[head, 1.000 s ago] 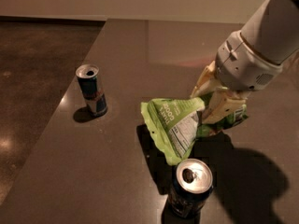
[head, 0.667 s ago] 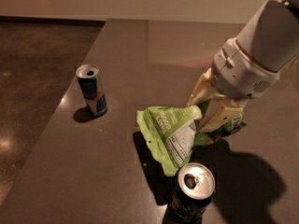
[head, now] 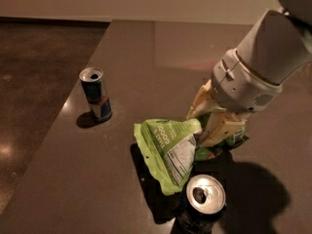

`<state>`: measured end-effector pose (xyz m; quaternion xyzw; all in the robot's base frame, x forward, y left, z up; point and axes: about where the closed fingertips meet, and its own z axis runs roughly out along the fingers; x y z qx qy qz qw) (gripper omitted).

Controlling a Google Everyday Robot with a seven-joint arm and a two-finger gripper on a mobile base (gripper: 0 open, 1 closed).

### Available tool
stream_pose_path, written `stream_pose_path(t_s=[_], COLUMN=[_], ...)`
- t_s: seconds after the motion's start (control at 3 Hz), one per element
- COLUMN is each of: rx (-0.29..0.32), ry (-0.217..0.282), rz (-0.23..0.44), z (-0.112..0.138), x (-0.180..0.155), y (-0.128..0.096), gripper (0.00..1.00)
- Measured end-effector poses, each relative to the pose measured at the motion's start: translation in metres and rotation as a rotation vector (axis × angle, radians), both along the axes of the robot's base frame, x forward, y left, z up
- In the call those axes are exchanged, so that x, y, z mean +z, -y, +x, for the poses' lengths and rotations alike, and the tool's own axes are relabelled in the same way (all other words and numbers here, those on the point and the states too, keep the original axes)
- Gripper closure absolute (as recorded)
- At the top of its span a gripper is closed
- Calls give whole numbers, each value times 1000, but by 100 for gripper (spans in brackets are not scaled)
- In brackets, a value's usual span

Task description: Move green rice chip bag near pepsi can

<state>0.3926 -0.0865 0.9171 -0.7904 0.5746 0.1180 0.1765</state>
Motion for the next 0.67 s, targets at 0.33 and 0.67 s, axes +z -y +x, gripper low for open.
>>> stream_pose_path(t_s=[0.33,0.67], rx=[0,-1], ry=[7,16], rz=[0,0], z=[-1,-1], x=[2,4], y=[-1,-2], gripper=[35,12])
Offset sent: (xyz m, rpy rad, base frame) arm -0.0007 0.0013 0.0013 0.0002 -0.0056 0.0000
